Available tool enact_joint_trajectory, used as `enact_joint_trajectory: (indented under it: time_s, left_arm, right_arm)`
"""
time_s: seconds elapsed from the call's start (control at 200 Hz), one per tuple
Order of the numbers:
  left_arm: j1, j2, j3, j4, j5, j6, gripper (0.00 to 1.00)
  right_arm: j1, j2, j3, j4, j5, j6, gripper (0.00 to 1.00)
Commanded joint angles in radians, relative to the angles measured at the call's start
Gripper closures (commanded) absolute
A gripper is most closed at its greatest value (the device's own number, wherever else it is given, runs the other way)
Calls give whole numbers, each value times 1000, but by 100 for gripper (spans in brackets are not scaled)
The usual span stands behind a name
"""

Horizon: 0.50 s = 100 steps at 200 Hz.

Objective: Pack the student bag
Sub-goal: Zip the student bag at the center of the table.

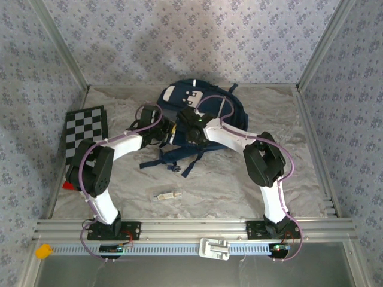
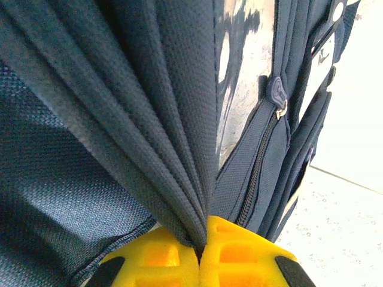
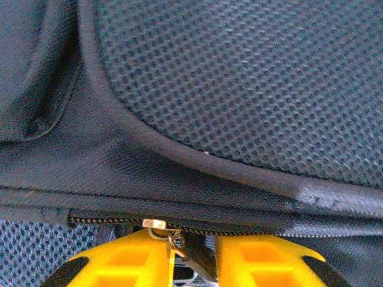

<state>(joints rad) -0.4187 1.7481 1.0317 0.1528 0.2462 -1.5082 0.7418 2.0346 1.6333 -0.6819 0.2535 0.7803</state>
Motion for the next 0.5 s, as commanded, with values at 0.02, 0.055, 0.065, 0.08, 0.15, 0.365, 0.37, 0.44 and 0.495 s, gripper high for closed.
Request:
enact_joint_trajectory:
  time_s: [0.02,0.055,0.065,0.08,0.15,0.365,0.37,0.44,0.495]
  left_arm:
    - [-3,-56,45,7,27,31,100]
    - [-3,-55,47,8,29,29,100]
    - [-3,-54,46,8,30,28,100]
    - [-3,-55,46,10,30,29,100]
    - [-2,-55,49,6,29,38,100]
    - [48,-57,77,-60,24,121,100]
    - [50,-57,79,-63,24,126,100]
    - [83,-45,110,-117,29,174,100]
    - [107,-24,137,-131,31,219,100]
  right_arm:
    - [-11,14,30,68,2,-103,83]
    - [-13,13,30,64,11,-120,85]
    - [-12,13,30,63,14,-124,86]
    - [-10,13,30,60,17,-128,87]
    - [-11,-2,8,76,9,-143,92]
    - [-14,-100,-116,88,26,-215,100]
    - [-15,-103,-120,86,26,-215,100]
    - [-24,-155,-198,106,0,-231,100]
    - [-29,-204,-273,121,-5,-234,100]
